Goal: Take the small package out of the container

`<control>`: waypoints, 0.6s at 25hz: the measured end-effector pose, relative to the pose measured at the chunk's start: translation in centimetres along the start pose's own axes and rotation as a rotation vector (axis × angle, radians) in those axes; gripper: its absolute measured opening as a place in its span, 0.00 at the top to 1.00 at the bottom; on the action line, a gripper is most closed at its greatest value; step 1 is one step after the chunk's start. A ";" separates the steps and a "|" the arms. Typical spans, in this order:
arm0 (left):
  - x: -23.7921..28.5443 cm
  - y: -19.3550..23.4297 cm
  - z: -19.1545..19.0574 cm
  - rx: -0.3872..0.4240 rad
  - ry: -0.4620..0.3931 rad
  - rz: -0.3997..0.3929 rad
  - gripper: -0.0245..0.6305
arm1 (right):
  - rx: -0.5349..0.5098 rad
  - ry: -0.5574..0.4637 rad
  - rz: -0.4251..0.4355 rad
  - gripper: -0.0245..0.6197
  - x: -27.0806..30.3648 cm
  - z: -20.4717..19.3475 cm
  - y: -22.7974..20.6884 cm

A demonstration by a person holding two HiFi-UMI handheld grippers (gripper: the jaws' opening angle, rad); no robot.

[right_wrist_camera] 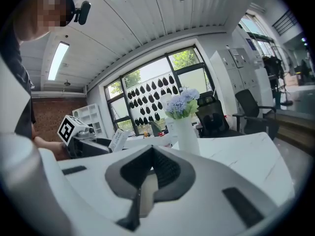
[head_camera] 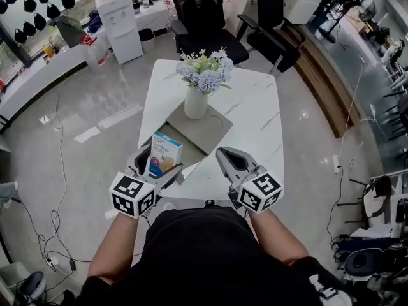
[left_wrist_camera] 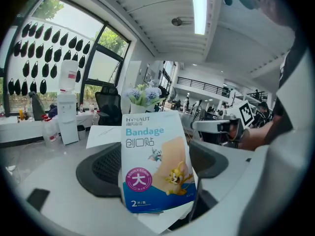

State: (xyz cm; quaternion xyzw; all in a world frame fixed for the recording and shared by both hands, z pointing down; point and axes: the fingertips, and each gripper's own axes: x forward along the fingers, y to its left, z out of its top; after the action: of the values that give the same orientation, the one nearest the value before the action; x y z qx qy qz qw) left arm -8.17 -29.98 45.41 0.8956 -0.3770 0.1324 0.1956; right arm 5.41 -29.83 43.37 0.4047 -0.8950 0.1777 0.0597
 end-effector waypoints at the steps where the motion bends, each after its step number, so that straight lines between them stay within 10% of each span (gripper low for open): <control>1: -0.3 -0.1 0.1 0.003 -0.008 -0.001 0.31 | 0.000 0.001 0.003 0.96 0.0 0.1 0.1; 15: -2.7 -0.7 1.9 0.015 -0.105 0.017 0.31 | -0.010 0.020 0.017 0.96 -0.4 -0.7 0.8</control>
State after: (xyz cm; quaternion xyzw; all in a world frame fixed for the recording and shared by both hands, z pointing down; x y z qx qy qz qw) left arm -9.36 -28.68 42.54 0.8994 -0.3935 0.0897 0.1679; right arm 5.01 -28.82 43.66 0.3950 -0.8987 0.1777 0.0694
